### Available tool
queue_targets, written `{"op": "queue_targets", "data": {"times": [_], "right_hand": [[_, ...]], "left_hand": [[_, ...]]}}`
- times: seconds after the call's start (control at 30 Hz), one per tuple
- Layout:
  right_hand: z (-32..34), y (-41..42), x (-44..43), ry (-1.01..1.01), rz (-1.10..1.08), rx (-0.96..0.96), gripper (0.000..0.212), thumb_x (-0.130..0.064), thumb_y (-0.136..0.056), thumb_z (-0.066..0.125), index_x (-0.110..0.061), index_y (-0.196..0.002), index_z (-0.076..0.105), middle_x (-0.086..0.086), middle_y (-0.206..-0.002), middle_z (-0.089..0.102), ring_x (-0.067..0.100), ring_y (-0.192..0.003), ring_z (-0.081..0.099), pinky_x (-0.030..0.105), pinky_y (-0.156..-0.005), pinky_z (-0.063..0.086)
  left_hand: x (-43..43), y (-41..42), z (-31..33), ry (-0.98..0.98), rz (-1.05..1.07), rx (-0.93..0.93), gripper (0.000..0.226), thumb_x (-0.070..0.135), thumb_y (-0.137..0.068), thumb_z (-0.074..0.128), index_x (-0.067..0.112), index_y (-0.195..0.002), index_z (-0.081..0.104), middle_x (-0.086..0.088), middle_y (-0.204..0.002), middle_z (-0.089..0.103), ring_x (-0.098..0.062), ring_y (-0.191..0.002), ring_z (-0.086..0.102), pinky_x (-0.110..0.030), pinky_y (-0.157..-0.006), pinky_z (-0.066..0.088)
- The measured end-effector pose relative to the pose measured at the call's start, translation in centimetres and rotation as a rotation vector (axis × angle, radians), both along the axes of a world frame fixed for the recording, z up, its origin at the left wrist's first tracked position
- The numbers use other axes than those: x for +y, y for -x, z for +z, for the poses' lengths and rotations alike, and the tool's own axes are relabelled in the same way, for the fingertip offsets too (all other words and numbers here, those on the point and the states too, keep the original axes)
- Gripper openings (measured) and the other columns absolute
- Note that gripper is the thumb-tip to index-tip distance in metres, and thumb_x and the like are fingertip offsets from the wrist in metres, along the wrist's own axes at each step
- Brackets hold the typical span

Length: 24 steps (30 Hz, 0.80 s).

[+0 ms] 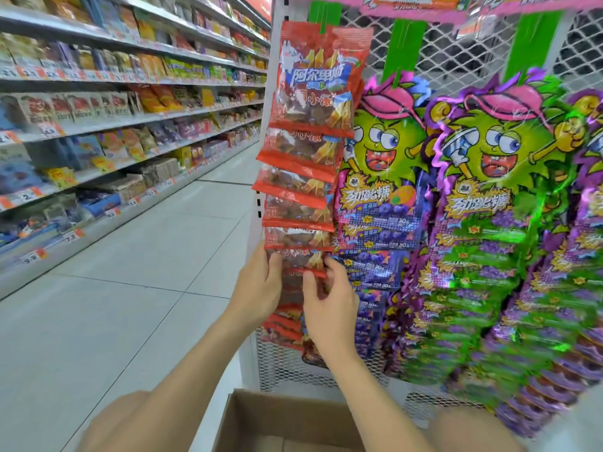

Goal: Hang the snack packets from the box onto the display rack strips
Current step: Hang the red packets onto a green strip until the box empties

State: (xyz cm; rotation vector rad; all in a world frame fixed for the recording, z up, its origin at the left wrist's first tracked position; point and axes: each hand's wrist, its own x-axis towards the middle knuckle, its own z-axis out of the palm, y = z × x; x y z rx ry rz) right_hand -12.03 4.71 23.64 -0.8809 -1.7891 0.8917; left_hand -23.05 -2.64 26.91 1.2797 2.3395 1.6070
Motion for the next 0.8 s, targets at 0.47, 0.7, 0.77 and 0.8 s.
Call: {"op": "queue_targets", "data": {"times": [0.47,0.7,0.77,0.8], "right_hand": [[0.7,1.2,0.9,0.017,-0.19,0.293,0.021,-0.035,-0.093,0.079,-0.016,-0.1,0.082,-0.02,-0.08,0.073,-0.009,-0.074,0.07,0.033,-0.076,0.062],[0.9,1.7,1.0,0.043,-0.191,0.384,0.021,-0.032,-0.092,0.08,-0.015,-0.103,0.083,-0.018,-0.081,0.075,-0.006,-0.077,0.072,0.026,-0.074,0.062],[0.6,1.9,1.2,0.068,-0.185,0.43,0.02,-0.031,-0.092,0.081,-0.015,-0.104,0.082,-0.012,-0.085,0.078,-0.002,-0.08,0.074,0.029,-0.076,0.063],[0.2,2.0,1.1,0.081,-0.182,0.435,0.021,-0.031,-0.092,0.081,-0.015,-0.105,0.082,-0.012,-0.086,0.078,-0.001,-0.081,0.075,0.031,-0.076,0.063]], "left_hand": [[0.7,2.4,-3.2,-0.018,-0.039,0.11,0.058,0.04,-0.112,0.046,0.033,-0.165,0.024,0.007,-0.159,0.043,-0.022,-0.149,0.035,-0.055,-0.119,0.037],[0.8,1.6,-2.2,-0.138,0.011,0.119,0.041,0.021,-0.107,0.058,0.027,-0.147,0.05,0.012,-0.125,0.053,-0.013,-0.121,0.049,-0.026,-0.095,0.049],[0.9,1.7,-2.1,-0.151,0.029,0.088,0.041,0.019,-0.105,0.062,0.027,-0.144,0.053,0.01,-0.122,0.055,-0.012,-0.118,0.051,-0.013,-0.087,0.046],[1.1,1.8,-2.1,-0.153,0.039,0.082,0.042,0.02,-0.104,0.063,0.028,-0.144,0.053,0.008,-0.122,0.057,-0.012,-0.118,0.052,-0.011,-0.086,0.045]]}}
